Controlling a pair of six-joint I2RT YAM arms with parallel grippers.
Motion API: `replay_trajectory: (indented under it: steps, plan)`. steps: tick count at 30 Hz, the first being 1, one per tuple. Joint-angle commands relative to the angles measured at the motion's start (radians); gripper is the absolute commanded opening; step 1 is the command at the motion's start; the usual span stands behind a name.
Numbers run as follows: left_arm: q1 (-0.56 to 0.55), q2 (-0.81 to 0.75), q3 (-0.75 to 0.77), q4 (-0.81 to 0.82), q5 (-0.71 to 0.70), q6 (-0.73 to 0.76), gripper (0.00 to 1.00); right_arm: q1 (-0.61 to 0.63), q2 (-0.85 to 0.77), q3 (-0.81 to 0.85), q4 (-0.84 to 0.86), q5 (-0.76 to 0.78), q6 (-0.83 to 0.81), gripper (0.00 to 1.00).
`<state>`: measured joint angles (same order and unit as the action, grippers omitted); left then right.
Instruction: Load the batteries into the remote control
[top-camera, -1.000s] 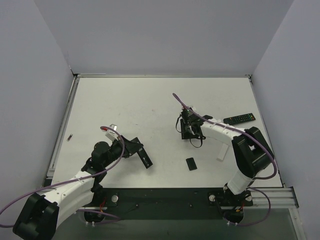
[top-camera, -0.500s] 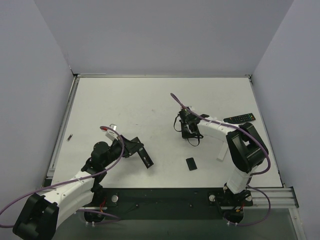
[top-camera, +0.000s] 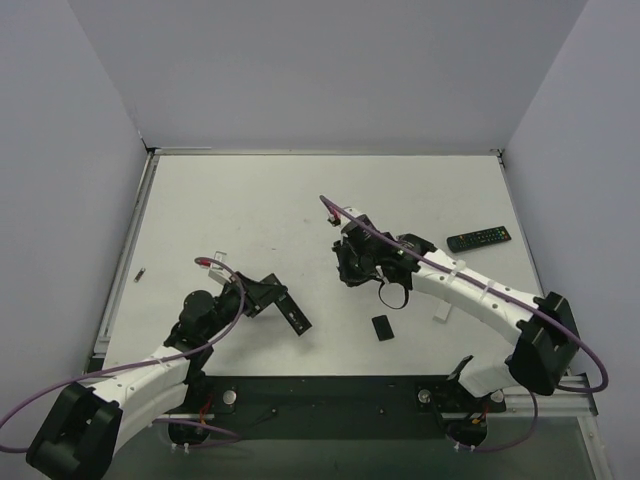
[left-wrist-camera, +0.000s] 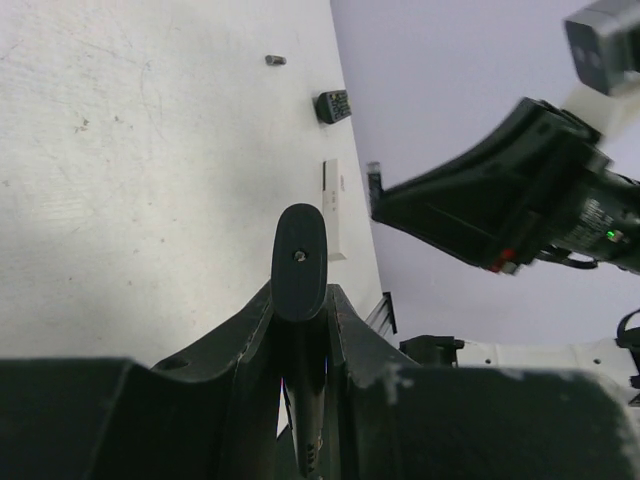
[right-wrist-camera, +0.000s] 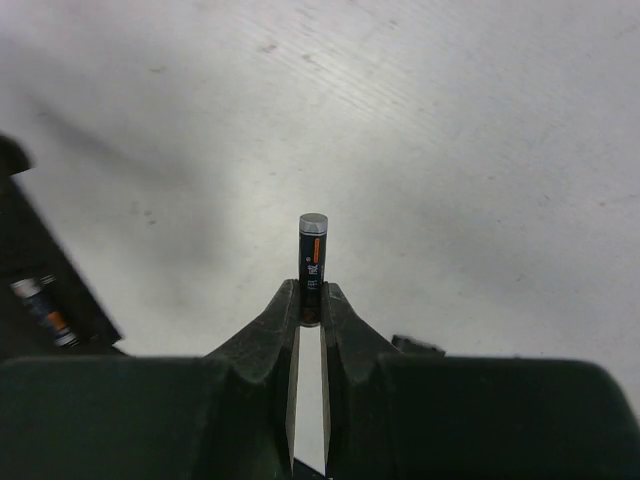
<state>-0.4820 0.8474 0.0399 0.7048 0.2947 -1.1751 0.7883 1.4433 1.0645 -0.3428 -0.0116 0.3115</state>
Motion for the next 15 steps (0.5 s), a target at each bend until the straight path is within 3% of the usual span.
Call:
replay_trajectory:
  steps: [1, 5, 15]
  plan:
    - [0.006, -0.01, -0.02, 0.156, -0.02, -0.08, 0.0, 0.08, -0.08, 0.115, -0.159, -0.093, -0.011, 0.0]
    - [0.006, -0.027, -0.021, 0.165, -0.02, -0.109, 0.0, 0.189, -0.072, 0.198, -0.249, -0.143, 0.003, 0.0]
    - [0.005, -0.061, -0.023, 0.168, -0.016, -0.132, 0.0, 0.299, 0.025, 0.327, -0.321, -0.179, 0.029, 0.0]
